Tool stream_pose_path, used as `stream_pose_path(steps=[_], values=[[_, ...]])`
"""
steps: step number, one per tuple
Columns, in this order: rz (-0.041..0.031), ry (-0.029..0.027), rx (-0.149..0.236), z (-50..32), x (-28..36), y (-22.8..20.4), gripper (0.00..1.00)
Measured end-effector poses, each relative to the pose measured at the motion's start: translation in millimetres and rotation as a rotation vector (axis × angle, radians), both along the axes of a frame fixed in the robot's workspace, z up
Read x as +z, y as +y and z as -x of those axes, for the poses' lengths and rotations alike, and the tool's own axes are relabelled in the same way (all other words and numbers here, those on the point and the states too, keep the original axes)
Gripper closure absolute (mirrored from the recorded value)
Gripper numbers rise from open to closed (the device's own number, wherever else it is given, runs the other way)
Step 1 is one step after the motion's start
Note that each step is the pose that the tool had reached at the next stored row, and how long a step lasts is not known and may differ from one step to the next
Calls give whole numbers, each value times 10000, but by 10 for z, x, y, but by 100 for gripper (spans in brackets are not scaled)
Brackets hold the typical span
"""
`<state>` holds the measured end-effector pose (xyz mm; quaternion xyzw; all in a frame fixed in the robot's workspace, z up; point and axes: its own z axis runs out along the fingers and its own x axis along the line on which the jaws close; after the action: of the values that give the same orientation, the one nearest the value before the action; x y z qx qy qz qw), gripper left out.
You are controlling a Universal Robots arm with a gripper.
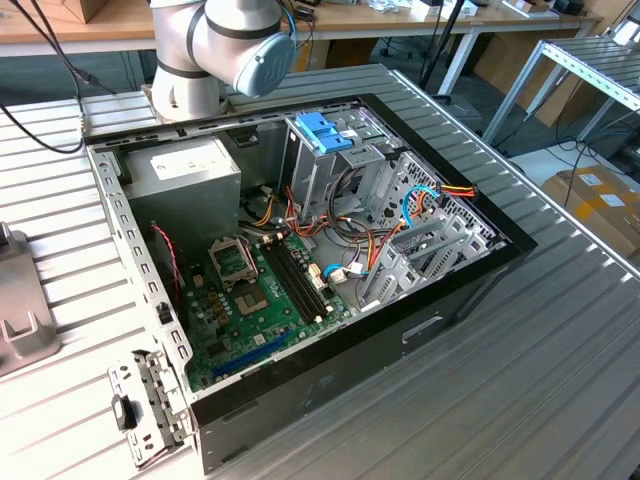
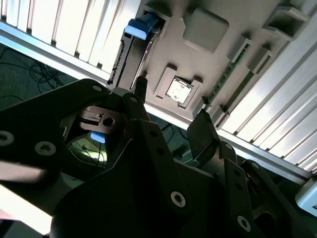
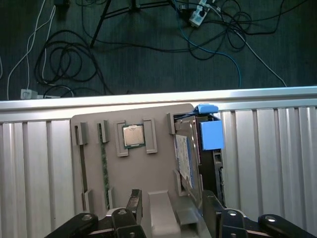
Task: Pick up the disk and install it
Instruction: 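Pick up the disk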
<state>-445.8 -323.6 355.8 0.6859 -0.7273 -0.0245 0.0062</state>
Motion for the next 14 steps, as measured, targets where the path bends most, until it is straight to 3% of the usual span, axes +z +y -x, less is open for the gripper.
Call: stream_pose_path(steps=[14], values=[[1, 3, 0, 84, -14, 36, 40]])
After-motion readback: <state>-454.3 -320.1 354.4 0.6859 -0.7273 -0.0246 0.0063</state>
